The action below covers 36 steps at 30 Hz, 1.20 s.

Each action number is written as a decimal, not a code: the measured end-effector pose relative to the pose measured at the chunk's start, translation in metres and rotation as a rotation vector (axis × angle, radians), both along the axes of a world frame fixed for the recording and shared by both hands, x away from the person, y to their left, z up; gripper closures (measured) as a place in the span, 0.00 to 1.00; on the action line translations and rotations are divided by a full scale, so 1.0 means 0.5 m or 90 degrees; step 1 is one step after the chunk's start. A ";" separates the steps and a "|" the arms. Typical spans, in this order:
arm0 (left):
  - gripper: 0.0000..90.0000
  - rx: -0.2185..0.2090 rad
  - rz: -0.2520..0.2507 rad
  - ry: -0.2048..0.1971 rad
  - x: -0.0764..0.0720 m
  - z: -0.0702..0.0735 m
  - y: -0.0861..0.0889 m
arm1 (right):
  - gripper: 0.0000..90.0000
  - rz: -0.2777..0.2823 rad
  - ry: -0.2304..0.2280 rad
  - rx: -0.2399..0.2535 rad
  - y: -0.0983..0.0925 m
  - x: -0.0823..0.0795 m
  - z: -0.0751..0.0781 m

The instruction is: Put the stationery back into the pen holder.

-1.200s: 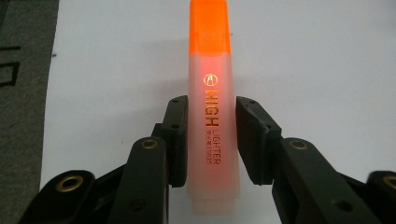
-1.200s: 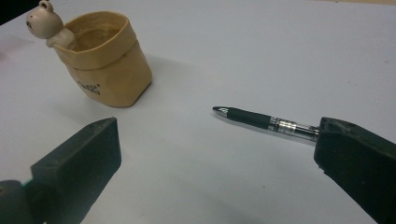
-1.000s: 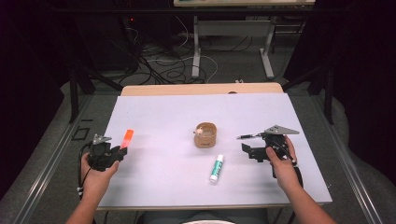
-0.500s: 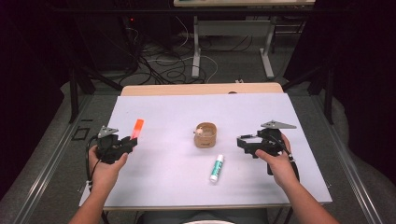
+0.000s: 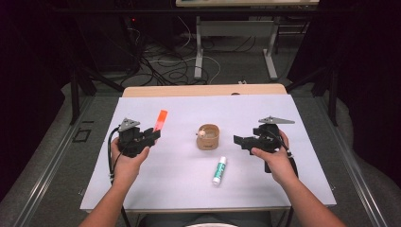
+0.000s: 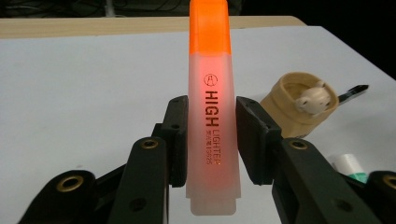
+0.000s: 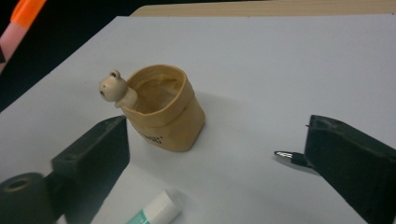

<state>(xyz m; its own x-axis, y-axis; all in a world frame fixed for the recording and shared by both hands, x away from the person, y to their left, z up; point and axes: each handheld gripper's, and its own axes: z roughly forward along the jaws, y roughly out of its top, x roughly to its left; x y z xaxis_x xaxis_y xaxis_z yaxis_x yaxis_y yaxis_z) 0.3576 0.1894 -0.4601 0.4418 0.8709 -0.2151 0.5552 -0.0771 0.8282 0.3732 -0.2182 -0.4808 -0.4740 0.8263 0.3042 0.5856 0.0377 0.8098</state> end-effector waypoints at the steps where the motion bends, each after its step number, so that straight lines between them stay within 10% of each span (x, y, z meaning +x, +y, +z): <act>1: 0.74 -0.003 0.000 -0.007 0.002 0.000 -0.008 | 0.10 -0.001 -0.001 0.007 0.003 0.002 0.002; 25: 0.74 -0.028 -0.090 -0.035 -0.002 -0.008 -0.119 | 0.33 0.079 0.049 0.088 0.072 0.030 0.043; 36: 0.74 -0.023 -0.130 -0.024 -0.023 -0.027 -0.156 | 0.46 0.094 0.125 0.148 0.105 0.031 0.047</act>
<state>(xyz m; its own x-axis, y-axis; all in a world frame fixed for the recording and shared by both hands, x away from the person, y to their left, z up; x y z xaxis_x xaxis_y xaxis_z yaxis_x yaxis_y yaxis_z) 0.3460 0.1114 -0.4735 0.6163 0.7549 -0.2244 0.4992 -0.1541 0.8527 0.3886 -0.1656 -0.4572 -0.4972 0.6513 0.5733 0.7330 -0.0383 0.6792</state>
